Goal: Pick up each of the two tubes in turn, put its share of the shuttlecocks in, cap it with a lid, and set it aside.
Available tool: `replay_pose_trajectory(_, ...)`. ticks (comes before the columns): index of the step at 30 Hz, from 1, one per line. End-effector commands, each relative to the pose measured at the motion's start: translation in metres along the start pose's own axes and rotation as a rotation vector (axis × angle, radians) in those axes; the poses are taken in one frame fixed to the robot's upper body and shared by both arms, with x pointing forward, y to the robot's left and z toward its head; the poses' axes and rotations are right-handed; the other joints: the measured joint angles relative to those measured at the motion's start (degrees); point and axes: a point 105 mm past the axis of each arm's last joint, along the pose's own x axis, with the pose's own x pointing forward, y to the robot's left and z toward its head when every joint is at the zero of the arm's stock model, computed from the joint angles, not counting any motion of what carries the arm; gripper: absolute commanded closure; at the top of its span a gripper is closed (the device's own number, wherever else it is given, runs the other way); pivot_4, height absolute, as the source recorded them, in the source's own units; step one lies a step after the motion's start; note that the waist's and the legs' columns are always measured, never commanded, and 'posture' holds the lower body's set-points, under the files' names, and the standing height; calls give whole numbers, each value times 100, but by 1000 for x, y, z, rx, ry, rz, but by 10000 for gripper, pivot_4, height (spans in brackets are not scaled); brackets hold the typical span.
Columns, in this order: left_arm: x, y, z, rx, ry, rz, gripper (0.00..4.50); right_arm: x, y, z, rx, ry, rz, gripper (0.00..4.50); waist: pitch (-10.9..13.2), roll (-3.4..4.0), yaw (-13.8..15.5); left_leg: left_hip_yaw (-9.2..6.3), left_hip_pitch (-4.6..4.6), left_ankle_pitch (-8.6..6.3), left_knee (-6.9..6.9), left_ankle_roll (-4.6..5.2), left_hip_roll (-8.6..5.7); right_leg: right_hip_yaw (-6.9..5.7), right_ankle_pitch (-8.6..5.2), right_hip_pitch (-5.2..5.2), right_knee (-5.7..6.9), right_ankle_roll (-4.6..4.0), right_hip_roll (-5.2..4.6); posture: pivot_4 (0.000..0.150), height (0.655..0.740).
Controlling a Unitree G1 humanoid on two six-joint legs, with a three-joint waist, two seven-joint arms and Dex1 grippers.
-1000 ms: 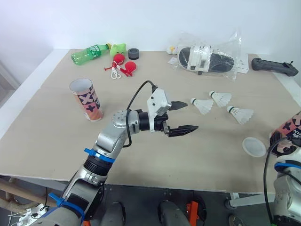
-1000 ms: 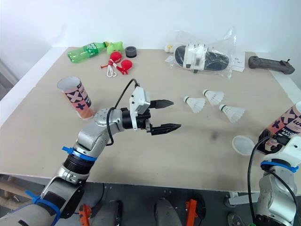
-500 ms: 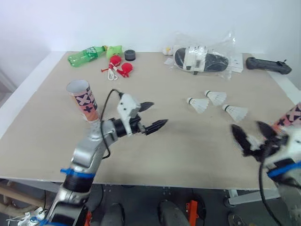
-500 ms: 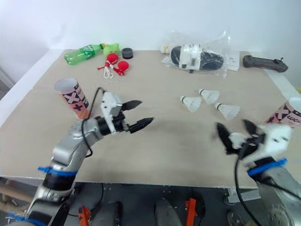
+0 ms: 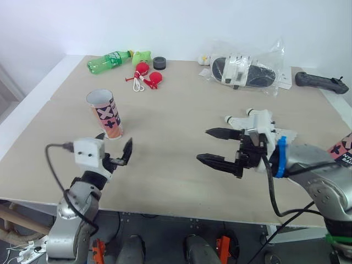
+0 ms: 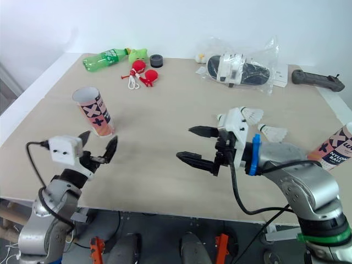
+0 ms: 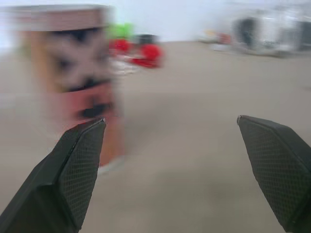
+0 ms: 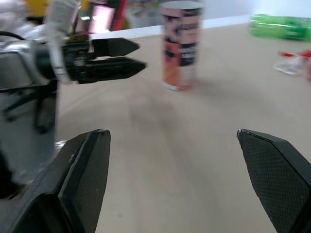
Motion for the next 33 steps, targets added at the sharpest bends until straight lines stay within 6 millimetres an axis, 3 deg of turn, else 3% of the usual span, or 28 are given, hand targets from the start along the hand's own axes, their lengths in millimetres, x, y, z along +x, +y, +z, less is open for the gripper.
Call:
replay_pose_trajectory(1,-3,22,-3,19,-10,157,0,7,-4,7,-36,-21,36,329,0,-3,9,-1,0,0,0,0,1,-2,2,-2,0,-3,1,1500,7400)
replay_pose_trajectory(10,27,44,-33,62,101,177,0,29,-3,8,-56,-61,67,329,-1,-4,3,-2,-8,3,1,-4,1,-2,12,-13,2,-4,5,1500,7400)
replay_pose_trajectory(33,110,49,-20,93,57,-63,0,37,3,13,-61,-98,40,329,-2,-5,0,-6,-10,6,-10,-9,3,-7,12,-18,3,-5,5,1500,7400)
